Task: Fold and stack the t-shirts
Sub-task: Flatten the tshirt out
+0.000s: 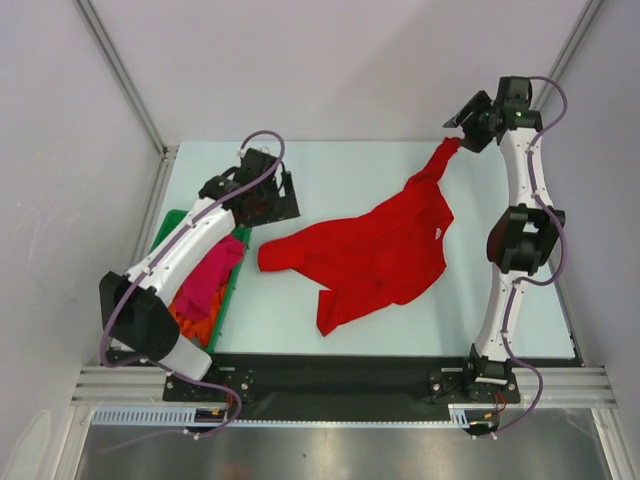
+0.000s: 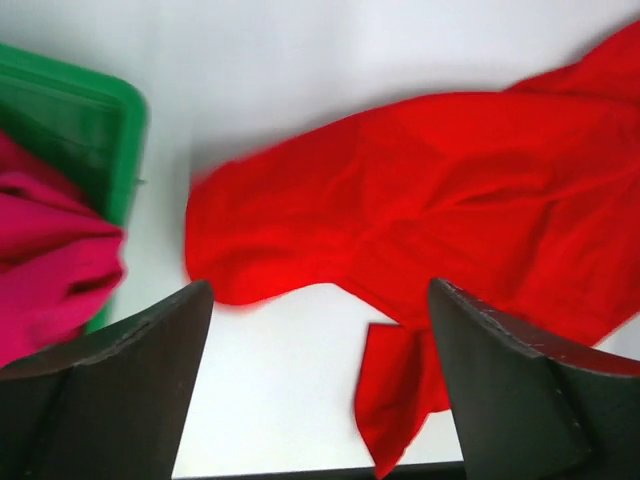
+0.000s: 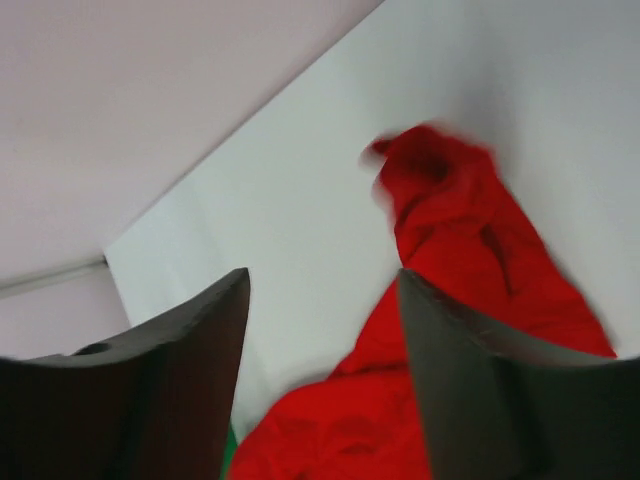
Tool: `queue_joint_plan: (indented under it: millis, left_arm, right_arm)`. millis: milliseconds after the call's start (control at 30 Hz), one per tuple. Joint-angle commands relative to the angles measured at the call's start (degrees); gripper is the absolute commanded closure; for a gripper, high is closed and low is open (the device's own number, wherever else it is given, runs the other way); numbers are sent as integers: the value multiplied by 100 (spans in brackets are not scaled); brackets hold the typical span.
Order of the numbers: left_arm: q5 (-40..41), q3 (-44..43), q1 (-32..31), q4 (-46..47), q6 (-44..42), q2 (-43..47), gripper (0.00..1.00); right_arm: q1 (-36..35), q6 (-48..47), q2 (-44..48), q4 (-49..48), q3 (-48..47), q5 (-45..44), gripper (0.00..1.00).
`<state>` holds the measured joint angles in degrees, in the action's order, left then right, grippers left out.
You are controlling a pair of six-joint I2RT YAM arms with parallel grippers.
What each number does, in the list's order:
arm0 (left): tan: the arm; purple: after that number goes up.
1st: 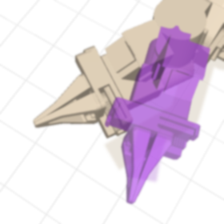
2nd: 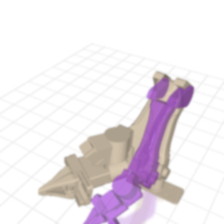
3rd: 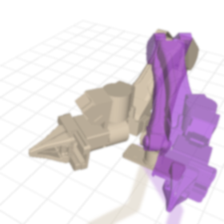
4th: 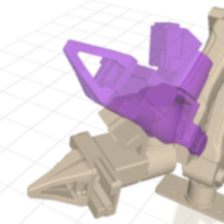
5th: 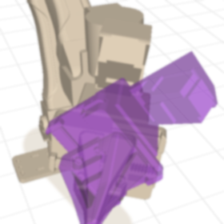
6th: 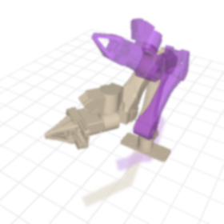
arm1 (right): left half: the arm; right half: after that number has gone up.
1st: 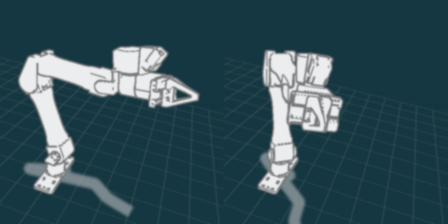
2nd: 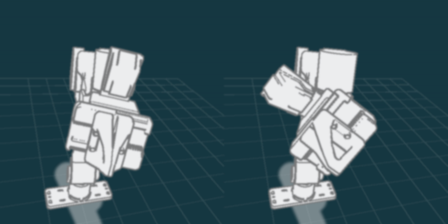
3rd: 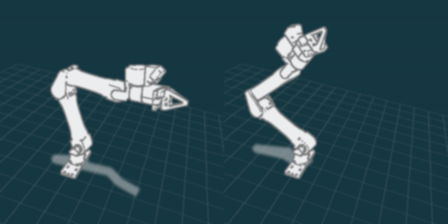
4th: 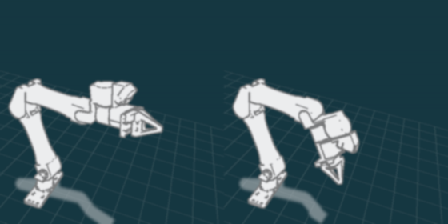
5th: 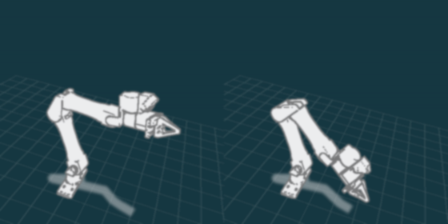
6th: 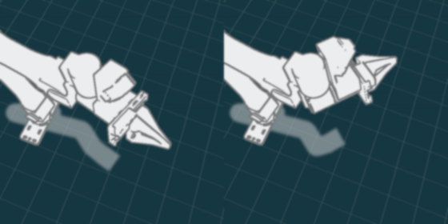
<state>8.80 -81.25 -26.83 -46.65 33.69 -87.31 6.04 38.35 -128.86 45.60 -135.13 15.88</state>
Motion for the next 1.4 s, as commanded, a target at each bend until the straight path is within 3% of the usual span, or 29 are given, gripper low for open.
queue_joint_plan:
  millis: [0,100,133,200,233,300,367,433,600,800,933,1267,1367]
  left_arm:
    - [1079,-1134,-479,-763,-354,-119,5]
    - [651,-1585,-1058,-723,-644,-471,7]
    - [241,-1595,-1226,-514,-740,-515,9]
    - [-183,-1465,-1639,-92,-785,-673,14]
    - [-473,-1420,-1746,337,-777,-743,20]
    - [-1045,-1515,-2036,682,-838,-1102,27]
    - [-1126,-1813,-2342,763,-1065,-1689,37]
    - [-1073,-2288,-2554,667,-1311,-2052,41]
    - [-897,-3000,-3090,622,-1252,-3141,41]
    - [-502,-3581,-3346,298,-1006,-3916,46]
    - [-484,-3494,-3425,288,-786,-4048,50]
    - [-379,-3959,-3487,359,-697,-4664,49]
    - [-265,-4004,-3478,262,-618,-4743,55]
  right_arm:
    - [151,-318,-288,201,-783,-32,27]
    - [380,-477,-430,1369,-1147,-531,23]
    - [389,-599,-143,1764,-808,-933,23]
    - [310,-671,455,1803,52,-1183,23]
    - [266,-671,789,1516,1319,-1192,23]
    - [213,-592,1940,1137,2564,-1210,26]
    - [248,-487,2939,802,3959,-1193,30]
    - [406,-495,3462,844,4554,-1096,31]
    - [573,-627,4823,933,5908,-955,35]
    - [521,-714,5703,1187,6604,-674,36]
    - [486,-750,6073,1346,6859,-639,36]
    - [363,-750,6101,1293,7071,-533,35]
    - [362,-767,6066,1284,7027,-524,35]
